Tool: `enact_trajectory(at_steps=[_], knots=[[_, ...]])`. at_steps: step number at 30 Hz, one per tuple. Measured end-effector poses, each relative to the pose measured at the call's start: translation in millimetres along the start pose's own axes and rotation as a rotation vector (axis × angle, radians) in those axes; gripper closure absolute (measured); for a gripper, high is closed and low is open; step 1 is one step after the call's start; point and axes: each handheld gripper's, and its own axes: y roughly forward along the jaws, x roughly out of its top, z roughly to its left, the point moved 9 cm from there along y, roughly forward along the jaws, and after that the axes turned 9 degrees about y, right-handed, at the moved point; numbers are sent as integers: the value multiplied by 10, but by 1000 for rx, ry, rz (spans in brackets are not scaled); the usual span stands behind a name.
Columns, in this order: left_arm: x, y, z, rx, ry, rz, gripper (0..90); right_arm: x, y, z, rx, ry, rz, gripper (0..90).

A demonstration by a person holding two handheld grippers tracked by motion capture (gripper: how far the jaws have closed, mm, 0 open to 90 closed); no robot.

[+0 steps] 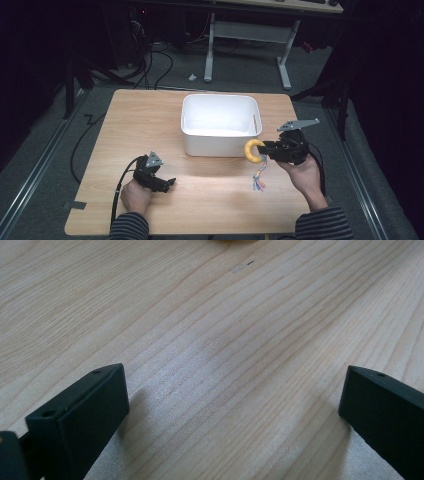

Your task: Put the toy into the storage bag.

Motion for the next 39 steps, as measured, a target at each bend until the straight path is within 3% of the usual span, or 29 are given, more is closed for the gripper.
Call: enact_trajectory(at_steps=[14,26,39], knots=[[1,0,-5,-3,2,-1,0,346,-71,2,3,-14,-4,688],[0,0,-5,-3,3,0,0,667,-97,-52,3,9,-6,688],[1,0,-10,-6,3,-1,0,895,-58,-59,-8,22,-6,688]])
